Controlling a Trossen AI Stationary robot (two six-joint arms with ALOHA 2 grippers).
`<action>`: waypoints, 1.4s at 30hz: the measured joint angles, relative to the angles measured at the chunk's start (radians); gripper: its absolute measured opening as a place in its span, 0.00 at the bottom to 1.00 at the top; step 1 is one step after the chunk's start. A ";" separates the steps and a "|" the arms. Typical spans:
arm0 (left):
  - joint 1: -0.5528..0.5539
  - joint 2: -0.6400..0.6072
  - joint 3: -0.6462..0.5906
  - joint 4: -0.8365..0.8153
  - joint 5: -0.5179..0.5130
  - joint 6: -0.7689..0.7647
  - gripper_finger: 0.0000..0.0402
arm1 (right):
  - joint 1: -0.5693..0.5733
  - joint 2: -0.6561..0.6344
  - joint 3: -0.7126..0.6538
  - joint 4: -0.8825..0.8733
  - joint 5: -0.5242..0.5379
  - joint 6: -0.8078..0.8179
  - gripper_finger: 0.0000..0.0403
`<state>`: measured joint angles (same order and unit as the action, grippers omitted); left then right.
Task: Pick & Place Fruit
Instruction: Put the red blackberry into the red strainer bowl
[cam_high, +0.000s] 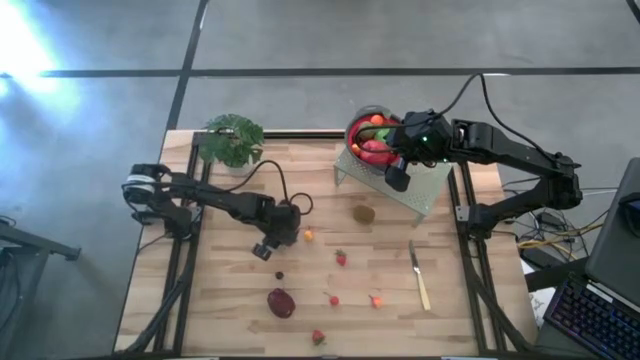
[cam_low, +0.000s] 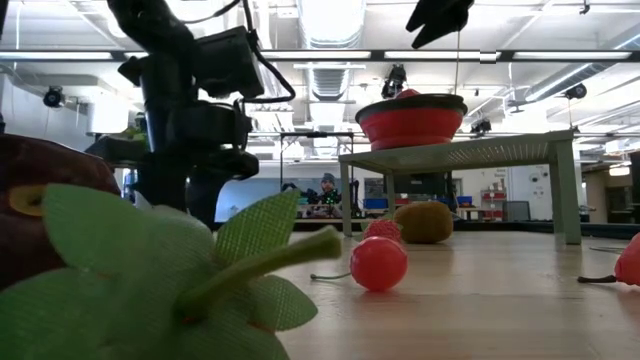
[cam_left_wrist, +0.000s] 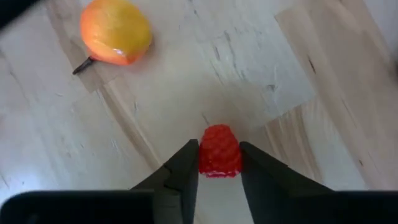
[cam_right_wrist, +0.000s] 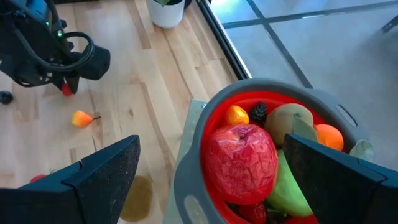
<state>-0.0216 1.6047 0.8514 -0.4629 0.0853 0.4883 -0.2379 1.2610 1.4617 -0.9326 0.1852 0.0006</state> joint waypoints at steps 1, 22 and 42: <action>0.000 -0.001 0.002 0.000 0.000 -0.018 0.25 | 0.000 0.000 0.000 0.002 0.000 0.000 0.97; 0.021 -0.202 0.032 0.234 0.114 -0.245 0.26 | 0.340 0.033 -0.008 0.172 0.264 -0.180 0.97; 0.048 -0.335 0.071 0.663 0.115 -0.547 0.28 | 0.449 0.235 -0.003 0.401 0.473 -0.506 0.97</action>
<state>0.0266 1.2694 0.9225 0.1999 0.2003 -0.0584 0.2115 1.4957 1.4586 -0.5315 0.6578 -0.5050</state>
